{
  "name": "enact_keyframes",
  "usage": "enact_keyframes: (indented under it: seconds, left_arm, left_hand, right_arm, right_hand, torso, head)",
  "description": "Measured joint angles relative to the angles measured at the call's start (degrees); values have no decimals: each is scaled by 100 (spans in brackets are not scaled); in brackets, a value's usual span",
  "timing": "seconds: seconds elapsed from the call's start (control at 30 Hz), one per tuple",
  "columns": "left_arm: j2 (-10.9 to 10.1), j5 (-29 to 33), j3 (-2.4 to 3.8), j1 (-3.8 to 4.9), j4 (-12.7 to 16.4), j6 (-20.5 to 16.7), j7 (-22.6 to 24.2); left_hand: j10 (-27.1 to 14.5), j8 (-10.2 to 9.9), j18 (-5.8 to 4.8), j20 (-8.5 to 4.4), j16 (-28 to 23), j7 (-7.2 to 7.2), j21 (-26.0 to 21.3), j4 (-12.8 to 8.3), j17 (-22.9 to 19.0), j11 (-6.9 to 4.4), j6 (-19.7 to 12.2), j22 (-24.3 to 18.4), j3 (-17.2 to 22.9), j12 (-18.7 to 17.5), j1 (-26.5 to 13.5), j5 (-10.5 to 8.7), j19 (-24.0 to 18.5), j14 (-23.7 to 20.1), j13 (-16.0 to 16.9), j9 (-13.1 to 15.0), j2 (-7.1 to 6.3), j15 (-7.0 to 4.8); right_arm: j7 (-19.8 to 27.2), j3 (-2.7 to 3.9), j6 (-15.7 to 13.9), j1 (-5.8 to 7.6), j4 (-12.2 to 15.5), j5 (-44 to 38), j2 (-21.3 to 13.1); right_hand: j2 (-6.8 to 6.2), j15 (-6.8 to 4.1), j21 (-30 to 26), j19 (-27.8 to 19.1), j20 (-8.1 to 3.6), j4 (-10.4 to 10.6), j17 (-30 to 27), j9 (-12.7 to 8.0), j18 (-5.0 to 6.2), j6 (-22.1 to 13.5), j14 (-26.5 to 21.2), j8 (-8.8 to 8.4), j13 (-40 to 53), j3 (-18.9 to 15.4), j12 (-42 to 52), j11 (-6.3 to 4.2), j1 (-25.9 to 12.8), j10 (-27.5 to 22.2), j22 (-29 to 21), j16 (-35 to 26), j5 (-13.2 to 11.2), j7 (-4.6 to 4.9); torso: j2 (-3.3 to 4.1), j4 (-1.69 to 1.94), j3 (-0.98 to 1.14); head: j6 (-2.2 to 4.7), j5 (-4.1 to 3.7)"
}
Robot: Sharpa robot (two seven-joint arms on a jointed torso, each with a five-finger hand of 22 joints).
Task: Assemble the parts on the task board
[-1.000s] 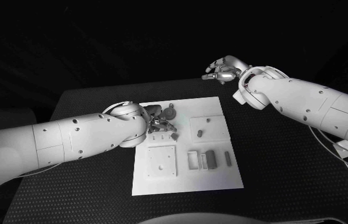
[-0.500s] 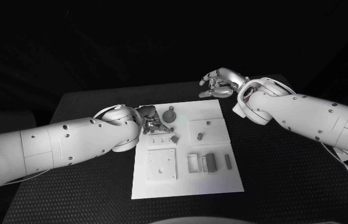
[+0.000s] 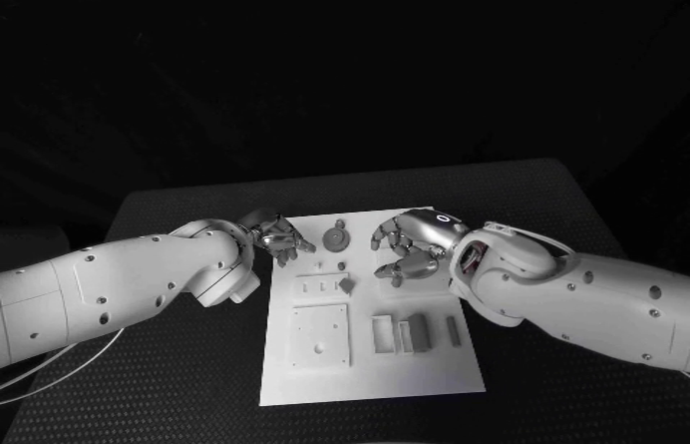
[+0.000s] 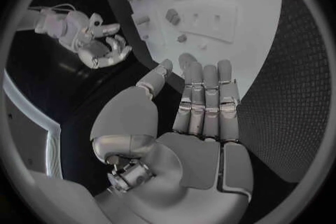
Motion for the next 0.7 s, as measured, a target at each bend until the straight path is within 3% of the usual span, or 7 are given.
enact_keyframes:
  seconds: [0.17, 0.27, 0.47, 0.7]
  left_arm:
    - [-6, 677, -3, 0, -105, -279, 417]
    - [-9, 925, -3, 0, -151, -411, 544]
    - [-26, 1212, -14, 0, -157, -554, 715]
    - [-14, 1362, -14, 0, -147, -622, 819]
  left_hand:
    - [-18, 43, 5, 57, -65, 20, -83, -41, -39, 18, -19, -19, 94, -79, 394, 0, 2, -9, -118, -21, 20, 51]
    - [-18, 61, 5, 57, -65, 20, -85, -41, -39, 18, -19, -19, 94, -107, 419, 1, 2, -9, -136, -21, -1, 52]
    - [-18, 65, 4, 77, -65, 20, -84, -41, -45, 18, -19, -19, 94, -107, 419, 1, -18, -11, -144, -26, -1, 53]
    - [-18, 65, 3, 77, -65, 20, -84, -41, -45, 18, -19, -19, 94, -107, 419, 1, -18, -29, -149, -26, -1, 71]
  right_arm:
    - [-336, -34, 26, -152, 104, -507, 190]
    - [-511, -43, 73, -231, 94, -789, 317]
    - [-756, -57, 134, -350, -114, -1255, 575]
    - [-973, -58, 169, -400, -353, -1678, 835]
  right_hand:
    - [-96, -41, 45, 42, -40, 141, 15, 20, 1, 112, 42, 57, 26, 58, 67, -51, -37, 53, 0, 55, 0, -58]
    - [-127, -71, 44, 61, -60, 234, 17, 39, 4, 288, 72, 120, 30, 84, 80, -95, -68, 49, 0, 77, 0, -100]
    - [-157, -117, 68, 62, -60, 338, 17, 47, 33, 431, 65, 154, 30, 95, 96, -134, -98, 49, 0, 99, 0, -106]
    - [-277, -134, 92, 82, -80, 567, 24, 30, 37, 488, 82, 154, 29, 117, 121, -149, -218, 35, 0, 134, 0, -122]
  torso:
    - [-7, 0, -17]
    - [-8, 4, -20]
    - [-8, 2, -21]
    - [1, -3, -14]
  head:
    - [17, 30]
    - [19, 43]
    - [19, 60]
    - [18, 69]
